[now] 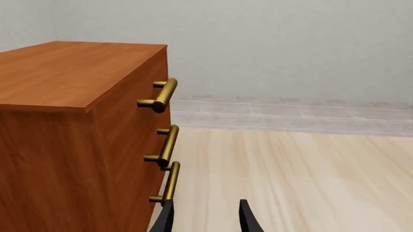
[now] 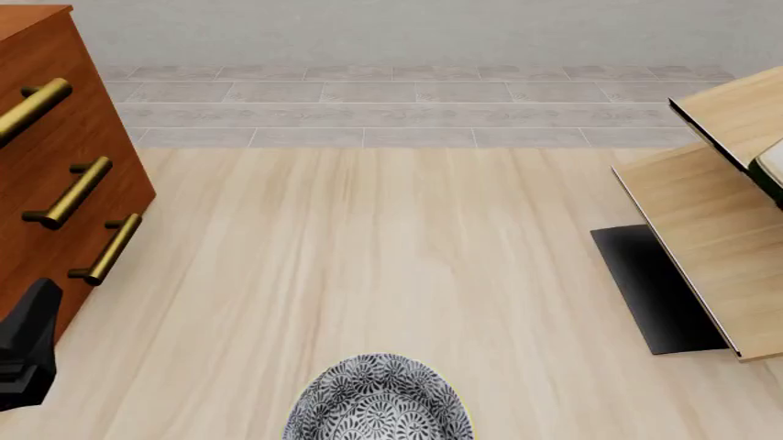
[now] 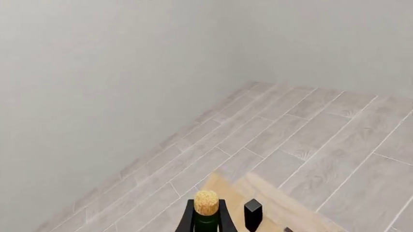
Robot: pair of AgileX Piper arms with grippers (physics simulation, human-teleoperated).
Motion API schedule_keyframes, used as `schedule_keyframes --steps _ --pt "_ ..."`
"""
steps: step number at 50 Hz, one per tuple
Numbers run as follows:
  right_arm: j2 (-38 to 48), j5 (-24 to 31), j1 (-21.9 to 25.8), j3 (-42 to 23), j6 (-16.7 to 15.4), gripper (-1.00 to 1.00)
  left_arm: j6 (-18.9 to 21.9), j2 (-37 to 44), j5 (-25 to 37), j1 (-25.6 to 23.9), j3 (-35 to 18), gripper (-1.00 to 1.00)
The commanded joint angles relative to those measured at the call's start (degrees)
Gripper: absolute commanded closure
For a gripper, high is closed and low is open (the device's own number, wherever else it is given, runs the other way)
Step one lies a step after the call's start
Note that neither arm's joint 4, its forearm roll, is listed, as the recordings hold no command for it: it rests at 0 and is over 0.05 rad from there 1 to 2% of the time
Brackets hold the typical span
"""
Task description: Put the wine bottle on the wine rack.
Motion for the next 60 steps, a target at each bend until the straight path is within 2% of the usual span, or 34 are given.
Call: schedule_keyframes --steps 1,30,60 --pt "3.42 -1.18 -1.85 -0.04 0.54 1.00 0.19 -0.09 0.23 -0.13 0.00 -1.00" --pt "8.33 -1.50 -4.64 -3.87 1.82 1.00 0.51 0.12 0.18 0.19 0.00 -1.00" --pt "10.17 -4.85 -6.54 0.13 3.36 1.00 0.60 0.06 0.31 0.32 0.00 -1.00"
